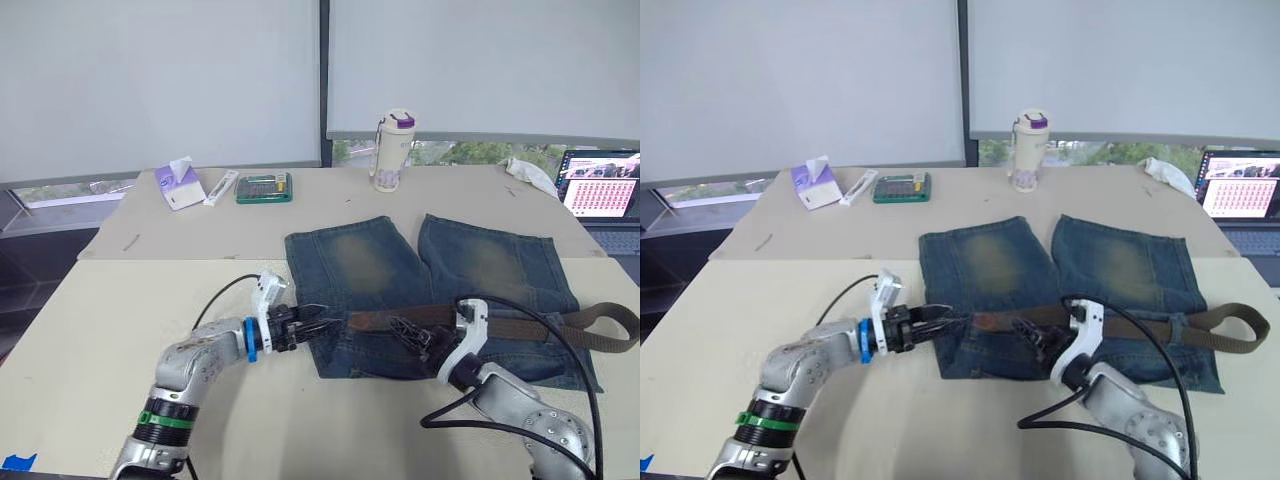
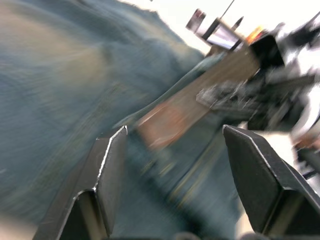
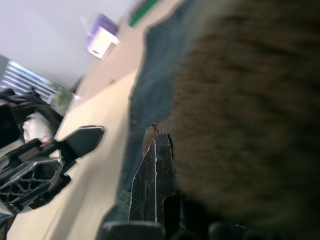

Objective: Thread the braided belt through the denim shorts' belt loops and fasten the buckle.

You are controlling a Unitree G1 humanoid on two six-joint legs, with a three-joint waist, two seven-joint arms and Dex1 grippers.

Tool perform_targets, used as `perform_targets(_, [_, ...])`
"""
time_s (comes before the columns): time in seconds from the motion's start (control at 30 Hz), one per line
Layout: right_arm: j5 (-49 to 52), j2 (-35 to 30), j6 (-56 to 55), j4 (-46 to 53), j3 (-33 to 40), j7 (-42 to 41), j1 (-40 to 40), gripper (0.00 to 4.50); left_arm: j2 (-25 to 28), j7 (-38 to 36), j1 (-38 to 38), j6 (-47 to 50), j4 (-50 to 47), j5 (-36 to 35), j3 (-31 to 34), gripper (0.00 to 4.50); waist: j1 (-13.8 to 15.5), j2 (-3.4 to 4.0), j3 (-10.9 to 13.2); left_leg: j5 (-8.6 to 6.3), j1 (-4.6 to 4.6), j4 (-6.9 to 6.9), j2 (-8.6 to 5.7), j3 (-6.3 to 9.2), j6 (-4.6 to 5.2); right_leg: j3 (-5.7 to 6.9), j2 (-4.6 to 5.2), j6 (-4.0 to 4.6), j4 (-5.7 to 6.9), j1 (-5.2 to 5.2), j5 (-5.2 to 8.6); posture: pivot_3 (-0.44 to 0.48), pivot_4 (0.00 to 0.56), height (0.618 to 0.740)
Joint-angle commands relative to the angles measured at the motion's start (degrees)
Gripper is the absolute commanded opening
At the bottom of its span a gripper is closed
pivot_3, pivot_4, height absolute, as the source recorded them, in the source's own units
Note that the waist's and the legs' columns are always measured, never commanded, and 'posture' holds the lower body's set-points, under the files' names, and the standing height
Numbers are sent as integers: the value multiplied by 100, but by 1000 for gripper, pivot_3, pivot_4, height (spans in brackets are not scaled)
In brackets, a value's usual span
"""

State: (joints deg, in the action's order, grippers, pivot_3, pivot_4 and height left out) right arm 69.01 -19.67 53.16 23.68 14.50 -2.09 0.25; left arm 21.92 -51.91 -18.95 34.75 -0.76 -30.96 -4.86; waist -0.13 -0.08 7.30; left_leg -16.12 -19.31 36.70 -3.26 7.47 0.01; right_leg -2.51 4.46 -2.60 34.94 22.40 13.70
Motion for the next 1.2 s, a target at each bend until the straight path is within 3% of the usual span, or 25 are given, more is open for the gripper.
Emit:
perform_targets(0.03, [360,-231,274,47,201,362,-88,0,69,-244,27,-694,66,338,-113,3049,39,0,0,0,1,0,-1,0,0,1,1,0,-2,-3,0,0,150,740])
perform_targets(0.2, [723,-265,520,-62,-22,884,-423,0,78,-350,133,-1420,152,793,-322,3049,42,-1,0,0,0,1,0,-3,1,0,1,-1,-3,-3,0,0,150,740])
perform_targets(0.6, [1559,-819,416,-142,483,1782,-404,0,-101,-362,256,-1511,84,786,-391,3049,17,-3,1,0,-1,1,3,-3,3,4,-2,-4,0,-6,2,0,150,740])
perform_targets(0.8, [1521,-686,447,-103,42,1763,-459,0,-125,-395,175,-1536,170,821,-360,3049,-36,-3,1,0,0,0,8,-4,3,4,-6,-35,3,-5,21,0,150,740])
perform_targets(1.2, [654,-32,431,-536,-968,1482,-1094,0,-274,-248,183,-1437,246,704,-196,3049,-74,-1,1,-1,2,-1,8,-2,4,4,-9,-3,4,-1,2,0,150,740])
